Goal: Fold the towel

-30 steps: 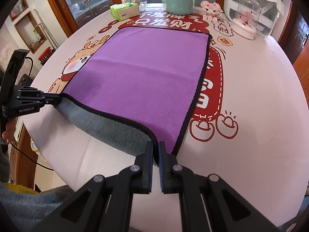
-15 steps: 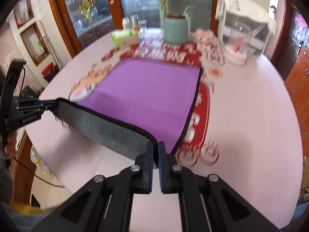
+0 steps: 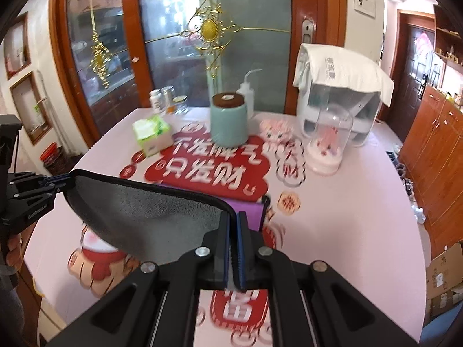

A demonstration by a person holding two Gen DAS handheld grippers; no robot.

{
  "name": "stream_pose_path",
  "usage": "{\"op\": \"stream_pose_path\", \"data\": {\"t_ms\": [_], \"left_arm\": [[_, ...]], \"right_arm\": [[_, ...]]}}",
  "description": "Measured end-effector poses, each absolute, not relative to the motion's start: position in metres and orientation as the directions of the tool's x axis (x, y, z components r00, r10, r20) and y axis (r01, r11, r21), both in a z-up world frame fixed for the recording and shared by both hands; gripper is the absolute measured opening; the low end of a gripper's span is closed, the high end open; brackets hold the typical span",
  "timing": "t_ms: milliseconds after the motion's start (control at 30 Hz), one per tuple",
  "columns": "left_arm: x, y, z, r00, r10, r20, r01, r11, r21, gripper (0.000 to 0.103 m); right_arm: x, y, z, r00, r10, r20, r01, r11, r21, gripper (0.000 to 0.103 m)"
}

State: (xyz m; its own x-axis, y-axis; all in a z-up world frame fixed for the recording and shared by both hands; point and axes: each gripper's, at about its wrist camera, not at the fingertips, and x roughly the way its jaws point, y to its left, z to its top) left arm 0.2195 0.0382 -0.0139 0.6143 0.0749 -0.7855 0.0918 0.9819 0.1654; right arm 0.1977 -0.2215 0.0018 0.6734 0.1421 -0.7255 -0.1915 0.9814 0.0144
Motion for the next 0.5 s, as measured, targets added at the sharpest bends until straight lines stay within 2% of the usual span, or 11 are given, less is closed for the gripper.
{"op": "stream_pose_path", "data": {"t_ms": [233,500], "left_arm": [[0.284,0.033,-0.037,0.59,0.083,-0.803,0.1,0.98,0.174,0.005],[0.34,0.023,-0.103,0.497,0.094,-0.863,0.115,0.978,0.173,0.005]], "right_arm": [[0.258,-0.224,-0.022,0.648,0.094,-0.756,-0.122,0.992,0.019,0.004],[0.304,-0.225,-0.074,0.574,0.051,-0.818,-0.059,0.998,0.021,0.004]]}}
